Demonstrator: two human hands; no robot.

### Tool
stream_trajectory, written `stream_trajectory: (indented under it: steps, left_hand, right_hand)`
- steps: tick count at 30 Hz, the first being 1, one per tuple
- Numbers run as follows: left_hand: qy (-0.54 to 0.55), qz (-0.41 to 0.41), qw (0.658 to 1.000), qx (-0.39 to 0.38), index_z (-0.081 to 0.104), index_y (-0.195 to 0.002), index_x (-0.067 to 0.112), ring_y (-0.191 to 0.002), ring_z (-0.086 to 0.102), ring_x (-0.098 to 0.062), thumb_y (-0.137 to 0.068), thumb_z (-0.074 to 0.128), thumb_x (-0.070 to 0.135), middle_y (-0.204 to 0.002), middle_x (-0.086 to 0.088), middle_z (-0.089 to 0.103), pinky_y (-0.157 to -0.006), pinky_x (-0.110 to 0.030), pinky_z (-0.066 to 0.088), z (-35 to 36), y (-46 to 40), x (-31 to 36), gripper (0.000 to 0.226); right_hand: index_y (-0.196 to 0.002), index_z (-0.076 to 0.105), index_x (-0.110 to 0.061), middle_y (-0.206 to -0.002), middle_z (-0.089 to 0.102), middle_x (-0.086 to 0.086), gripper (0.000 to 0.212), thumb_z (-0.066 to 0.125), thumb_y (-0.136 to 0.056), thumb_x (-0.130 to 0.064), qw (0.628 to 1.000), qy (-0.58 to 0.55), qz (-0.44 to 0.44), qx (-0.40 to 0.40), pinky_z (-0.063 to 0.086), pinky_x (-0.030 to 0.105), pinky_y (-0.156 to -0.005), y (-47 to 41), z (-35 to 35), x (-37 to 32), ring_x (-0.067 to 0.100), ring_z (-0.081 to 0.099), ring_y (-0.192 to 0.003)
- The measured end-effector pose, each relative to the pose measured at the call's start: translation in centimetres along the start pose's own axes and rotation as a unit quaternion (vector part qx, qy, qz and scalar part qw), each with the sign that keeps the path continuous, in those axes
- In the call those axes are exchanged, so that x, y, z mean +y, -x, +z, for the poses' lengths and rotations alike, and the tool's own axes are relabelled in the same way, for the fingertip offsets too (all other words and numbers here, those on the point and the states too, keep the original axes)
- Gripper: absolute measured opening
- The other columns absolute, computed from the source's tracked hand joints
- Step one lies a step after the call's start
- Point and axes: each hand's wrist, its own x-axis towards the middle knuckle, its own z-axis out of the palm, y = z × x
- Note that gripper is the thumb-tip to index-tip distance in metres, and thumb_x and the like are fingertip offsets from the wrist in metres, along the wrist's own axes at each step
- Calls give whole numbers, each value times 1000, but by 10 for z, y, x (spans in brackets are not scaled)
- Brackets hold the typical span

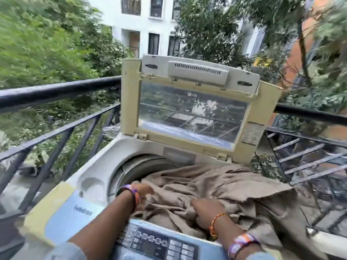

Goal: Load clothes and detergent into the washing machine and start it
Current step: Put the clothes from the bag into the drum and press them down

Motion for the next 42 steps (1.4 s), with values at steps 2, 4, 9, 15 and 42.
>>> stream_trajectory:
  steps: [2,4,9,15,42]
  left_hand:
    - [-34,51,998,-19,58,-47,16,-57,43,-13,-62,67,11,-30,11,48,-47,-16,37,15,16,11,18]
    - [-101,63,992,-47,53,-52,17,-53,40,-9,-79,60,6,-33,8,48,-39,-11,34,26,23,17,30]
    - [-169,78,981,-60,55,-69,16,-69,50,-18,-68,61,21,-72,-6,50,-63,-27,43,23,28,29,8]
    - [-280,107,950,-85,61,-70,17,-53,52,-12,-85,57,15,-68,-5,54,-58,-19,44,31,28,30,15]
    - [-583,351,733,-4,52,-123,22,-123,40,-38,-69,59,36,-129,-22,46,-104,-41,31,301,53,143,56]
  right_hand:
    - [-124,47,-14,-132,54,13,37,43,-88,-15,991,14,4,-133,38,37,-100,4,15,5,28,49,-124]
    - [-123,48,-17,-131,55,10,36,42,-87,-17,994,1,25,-103,38,37,-99,2,13,11,26,49,-124]
    - [-122,50,-21,-132,55,8,37,44,-85,-19,996,-56,41,-55,33,37,-104,-4,0,13,25,48,-125]
    - [-127,49,-20,-131,56,6,44,54,-84,-23,985,-167,21,-43,34,37,-108,8,-3,22,24,48,-125]
    - [-147,-11,-13,-155,7,12,124,74,-61,-41,784,-511,351,38,29,42,-112,113,165,177,31,22,-141]
